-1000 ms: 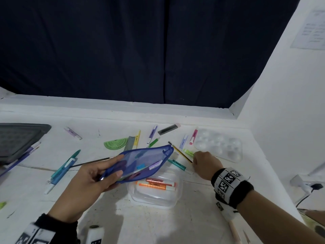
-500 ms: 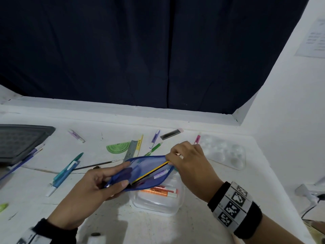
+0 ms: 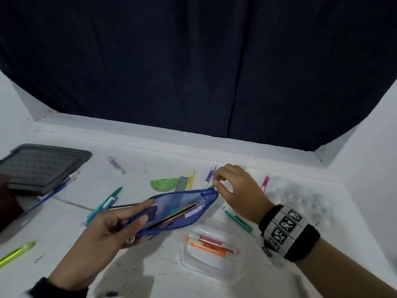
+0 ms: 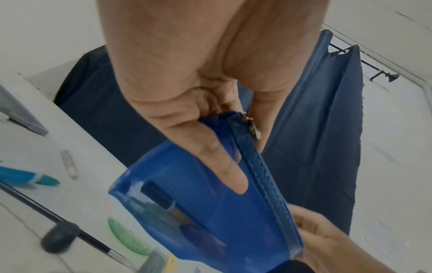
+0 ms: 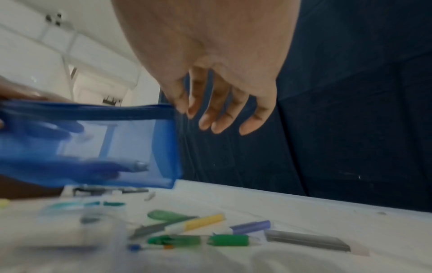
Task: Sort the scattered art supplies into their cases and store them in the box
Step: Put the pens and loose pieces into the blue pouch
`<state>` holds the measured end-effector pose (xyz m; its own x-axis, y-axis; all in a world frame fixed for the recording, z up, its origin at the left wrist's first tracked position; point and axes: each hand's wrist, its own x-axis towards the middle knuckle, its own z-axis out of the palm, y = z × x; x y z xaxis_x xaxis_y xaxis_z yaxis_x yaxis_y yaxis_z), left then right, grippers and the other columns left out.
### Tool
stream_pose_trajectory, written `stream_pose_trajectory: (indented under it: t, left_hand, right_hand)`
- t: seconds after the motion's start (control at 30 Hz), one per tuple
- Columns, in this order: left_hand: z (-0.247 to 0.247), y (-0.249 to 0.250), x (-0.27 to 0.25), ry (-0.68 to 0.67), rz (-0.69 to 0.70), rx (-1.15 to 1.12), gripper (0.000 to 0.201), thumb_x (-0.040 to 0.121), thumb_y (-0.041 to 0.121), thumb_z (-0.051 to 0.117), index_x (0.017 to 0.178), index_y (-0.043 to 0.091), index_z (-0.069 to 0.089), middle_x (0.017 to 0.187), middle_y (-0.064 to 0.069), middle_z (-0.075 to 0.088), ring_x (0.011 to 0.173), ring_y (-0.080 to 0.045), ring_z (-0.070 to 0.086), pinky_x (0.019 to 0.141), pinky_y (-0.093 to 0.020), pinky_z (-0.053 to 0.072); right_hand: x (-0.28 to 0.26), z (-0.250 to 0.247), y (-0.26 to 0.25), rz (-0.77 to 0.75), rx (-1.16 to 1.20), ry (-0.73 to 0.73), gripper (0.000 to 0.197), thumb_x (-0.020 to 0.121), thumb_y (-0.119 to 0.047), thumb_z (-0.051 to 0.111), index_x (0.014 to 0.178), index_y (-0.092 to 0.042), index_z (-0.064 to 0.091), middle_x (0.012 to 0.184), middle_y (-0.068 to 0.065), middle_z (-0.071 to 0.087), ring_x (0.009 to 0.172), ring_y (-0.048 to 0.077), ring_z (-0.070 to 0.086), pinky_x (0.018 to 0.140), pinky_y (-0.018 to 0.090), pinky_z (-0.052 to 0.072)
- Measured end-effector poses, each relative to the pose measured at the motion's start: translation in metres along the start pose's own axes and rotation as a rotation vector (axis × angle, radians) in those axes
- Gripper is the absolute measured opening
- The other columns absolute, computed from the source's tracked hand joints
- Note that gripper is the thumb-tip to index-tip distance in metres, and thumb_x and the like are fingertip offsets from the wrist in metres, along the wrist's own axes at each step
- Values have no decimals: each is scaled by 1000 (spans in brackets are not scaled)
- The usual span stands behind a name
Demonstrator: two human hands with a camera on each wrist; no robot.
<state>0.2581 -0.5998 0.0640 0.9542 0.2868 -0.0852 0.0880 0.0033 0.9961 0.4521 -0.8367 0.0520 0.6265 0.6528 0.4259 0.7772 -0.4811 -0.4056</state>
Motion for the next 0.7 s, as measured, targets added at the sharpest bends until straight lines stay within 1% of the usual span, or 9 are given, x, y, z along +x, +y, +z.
stream_pose_trajectory:
  t: [0.07,0.13,0.17,0.23,0.3,0.43,0.57,0.63,0.7]
  left_hand:
    - [-13,1,-1,20,-5,-26,30,74,39,82,104,35,79,111,-3,76,92,-11,69,86,-35,59]
    - [-28,-3,-3,35,3,-27,72,42,65,90,105,35,78,109,-3,76,93,-15,70,83,-34,60]
    - [-33,-4,-4,60,6,-22,83,31,69,90,106,34,78,109,-2,76,95,-17,71,81,-32,60]
    - [-42,-3,-6,81,18,-38,89,27,70,90,107,33,78,111,-3,75,98,-19,71,78,-30,60]
    - [-48,-3,-7,108,25,-61,90,27,68,91,108,30,78,112,-5,75,103,-20,71,77,-29,60]
    - [-59,0,-10,126,26,-74,89,28,66,92,108,30,77,114,-4,75,106,-20,70,78,-29,60]
    - [-64,-3,-12,147,27,-49,85,33,64,93,110,29,77,114,-4,74,108,-19,70,79,-29,60]
    - [-64,-8,-9,158,9,-59,56,58,50,91,109,29,77,114,-5,75,109,-21,69,79,-29,60]
    - [-61,-6,-8,163,-5,-74,28,82,17,72,107,27,78,113,-5,75,110,-25,68,78,-29,60]
  right_hand:
    - [12,10,16,-17,-13,-152,13,98,-23,51,94,-20,63,94,-8,61,90,10,54,88,37,44]
    - [22,20,28,-3,-38,-283,15,99,-21,50,99,-18,65,98,-5,64,94,13,57,90,39,45]
    - [26,26,33,13,-79,-349,18,100,-21,48,105,-17,65,105,-3,66,101,16,57,94,39,44]
    - [31,39,41,54,-177,-485,28,100,-20,47,124,-17,61,126,0,62,119,20,53,105,37,39]
    - [33,51,48,85,-237,-581,35,101,-21,47,135,-20,54,138,1,54,129,21,46,110,37,34]
    - [32,65,53,130,-307,-663,41,100,-22,48,141,-23,48,142,1,48,130,23,44,109,41,36]
    - [35,72,50,41,-452,-587,31,99,-28,50,129,-23,52,130,4,47,122,25,43,97,40,44]
    - [38,72,49,42,-446,-559,24,99,-30,50,121,-24,54,125,4,45,118,25,42,92,41,45]
    - [42,73,49,57,-420,-572,17,99,-28,50,115,-26,54,122,2,45,115,24,42,90,43,45]
